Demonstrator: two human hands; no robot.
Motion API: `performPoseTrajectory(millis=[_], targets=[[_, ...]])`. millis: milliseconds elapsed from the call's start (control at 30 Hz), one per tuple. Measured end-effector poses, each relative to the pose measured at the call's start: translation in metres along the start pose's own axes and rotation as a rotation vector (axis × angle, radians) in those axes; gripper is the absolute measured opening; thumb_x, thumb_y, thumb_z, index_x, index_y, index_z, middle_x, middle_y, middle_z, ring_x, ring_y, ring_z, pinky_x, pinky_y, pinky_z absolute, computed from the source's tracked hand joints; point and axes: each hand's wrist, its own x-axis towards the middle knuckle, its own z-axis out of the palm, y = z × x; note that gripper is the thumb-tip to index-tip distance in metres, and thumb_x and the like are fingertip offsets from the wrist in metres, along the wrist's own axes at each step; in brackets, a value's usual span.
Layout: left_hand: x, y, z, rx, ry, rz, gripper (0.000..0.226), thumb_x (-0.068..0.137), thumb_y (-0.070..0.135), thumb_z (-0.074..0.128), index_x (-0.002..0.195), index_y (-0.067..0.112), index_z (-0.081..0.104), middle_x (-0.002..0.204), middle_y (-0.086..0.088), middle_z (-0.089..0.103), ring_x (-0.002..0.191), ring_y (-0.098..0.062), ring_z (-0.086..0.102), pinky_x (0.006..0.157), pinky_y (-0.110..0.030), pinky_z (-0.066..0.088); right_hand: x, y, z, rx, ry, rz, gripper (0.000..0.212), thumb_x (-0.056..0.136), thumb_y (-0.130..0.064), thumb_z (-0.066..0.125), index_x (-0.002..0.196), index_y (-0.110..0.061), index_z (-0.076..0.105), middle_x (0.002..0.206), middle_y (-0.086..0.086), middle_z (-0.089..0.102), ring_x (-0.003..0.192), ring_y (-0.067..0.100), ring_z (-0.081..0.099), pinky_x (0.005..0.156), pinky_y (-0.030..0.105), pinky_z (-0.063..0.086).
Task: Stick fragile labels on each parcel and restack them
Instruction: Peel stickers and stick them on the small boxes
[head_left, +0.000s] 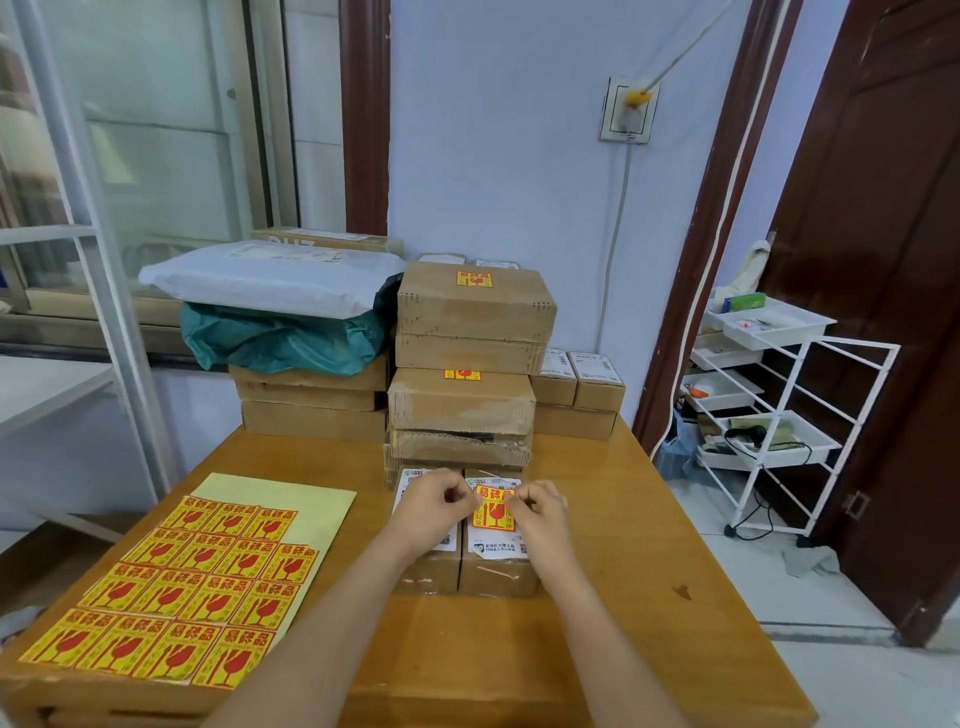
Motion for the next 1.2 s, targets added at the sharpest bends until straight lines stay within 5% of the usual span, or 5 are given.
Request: performPoseTrajectory(millis=[233, 433, 800, 1200], targets=[[0.0021, -0.0028, 0.0014, -0.003, -0.001, -0.002, 0.021, 0.087, 0.015, 0.066, 0.073, 0.000, 0.062, 0.084, -0.009, 0.063, 0.080, -0.021, 0.059, 0.073, -0.029, 0.047, 0.0002, 0.0002, 0.0007, -0.021, -0.011, -0.009, 0.027, 0.091, -0.013, 0.058, 0.065, -0.015, 0.051, 0.091, -0.003, 0.049, 0.094, 0.004, 0.037, 0.081, 0.024, 0.027], [0.0032, -0.0003, 0.0030, 0.019, 0.002, -0.014, 0.022, 0.084, 0.011, 0.067, 0.064, 0.006, 0.059, 0.085, -0.010, 0.062, 0.075, -0.014, 0.057, 0.071, -0.023, 0.045, 0.0004, 0.0002, 0.0006, -0.072, -0.027, -0.012, 0.028, 0.090, -0.011, 0.058, 0.064, -0.015, 0.049, 0.087, -0.005, 0.045, 0.092, 0.002, 0.035, 0.076, -0.002, 0.022], [0.0015, 0.0016, 0.0026, 0.055, 0.003, 0.008, 0.026, 0.078, 0.014, 0.074, 0.060, 0.014, 0.056, 0.083, -0.009, 0.061, 0.078, -0.021, 0.058, 0.075, -0.033, 0.048, -0.0014, -0.0030, -0.0005, -0.112, -0.050, -0.008, 0.029, 0.089, -0.010, 0.059, 0.063, -0.017, 0.046, 0.090, -0.004, 0.045, 0.095, 0.010, 0.033, 0.077, 0.001, 0.025], [0.0013, 0.0038, 0.0048, 0.099, 0.006, 0.034, 0.035, 0.076, 0.010, 0.073, 0.054, 0.022, 0.049, 0.077, -0.001, 0.055, 0.071, -0.011, 0.052, 0.071, -0.028, 0.045, 0.0008, -0.0003, 0.0015, -0.193, -0.045, -0.049, 0.029, 0.086, -0.012, 0.061, 0.064, -0.020, 0.045, 0.087, -0.008, 0.042, 0.093, 0.011, 0.032, 0.076, 0.007, 0.027]])
